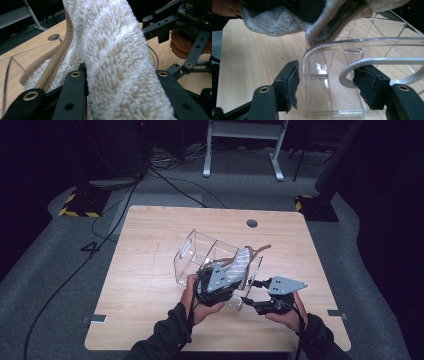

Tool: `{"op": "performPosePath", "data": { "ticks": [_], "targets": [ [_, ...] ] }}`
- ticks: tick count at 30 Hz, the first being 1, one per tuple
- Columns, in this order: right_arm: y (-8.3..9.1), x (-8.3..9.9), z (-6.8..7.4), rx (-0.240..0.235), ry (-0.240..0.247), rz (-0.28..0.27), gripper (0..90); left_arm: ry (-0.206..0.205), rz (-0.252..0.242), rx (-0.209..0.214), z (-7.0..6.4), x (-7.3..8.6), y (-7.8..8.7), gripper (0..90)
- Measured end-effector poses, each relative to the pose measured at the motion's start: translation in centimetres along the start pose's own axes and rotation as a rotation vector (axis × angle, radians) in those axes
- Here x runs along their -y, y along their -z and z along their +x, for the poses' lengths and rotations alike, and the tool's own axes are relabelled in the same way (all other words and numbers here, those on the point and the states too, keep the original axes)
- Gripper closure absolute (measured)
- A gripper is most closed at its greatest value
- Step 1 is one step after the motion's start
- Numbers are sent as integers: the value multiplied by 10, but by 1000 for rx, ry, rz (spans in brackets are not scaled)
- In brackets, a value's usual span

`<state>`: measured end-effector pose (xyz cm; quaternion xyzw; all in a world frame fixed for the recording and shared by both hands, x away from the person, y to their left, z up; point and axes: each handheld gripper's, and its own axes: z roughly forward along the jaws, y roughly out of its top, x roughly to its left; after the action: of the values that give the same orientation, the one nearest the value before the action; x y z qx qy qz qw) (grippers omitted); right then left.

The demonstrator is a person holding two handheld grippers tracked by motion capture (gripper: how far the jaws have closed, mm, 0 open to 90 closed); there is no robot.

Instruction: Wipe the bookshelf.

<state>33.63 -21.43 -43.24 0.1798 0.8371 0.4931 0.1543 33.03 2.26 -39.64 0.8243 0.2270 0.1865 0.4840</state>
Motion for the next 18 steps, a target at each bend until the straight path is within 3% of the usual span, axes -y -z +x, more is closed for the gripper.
{"op": "performPosePath", "data": {
  "ticks": [7,9,14,18],
  "targets": [
    [4,1,0,-11,4,-5,431,-24,85,-20,-5,3,-19,643],
    [4,0,0,-10,11,-1,434,-26,107,-7,-7,6,-23,648],
    [6,0,0,-17,12,4,462,-72,173,-4,-13,18,-30,660],
    [5,0,2,-43,22,5,493,-57,211,7,-12,27,-34,663]
  ]
}}
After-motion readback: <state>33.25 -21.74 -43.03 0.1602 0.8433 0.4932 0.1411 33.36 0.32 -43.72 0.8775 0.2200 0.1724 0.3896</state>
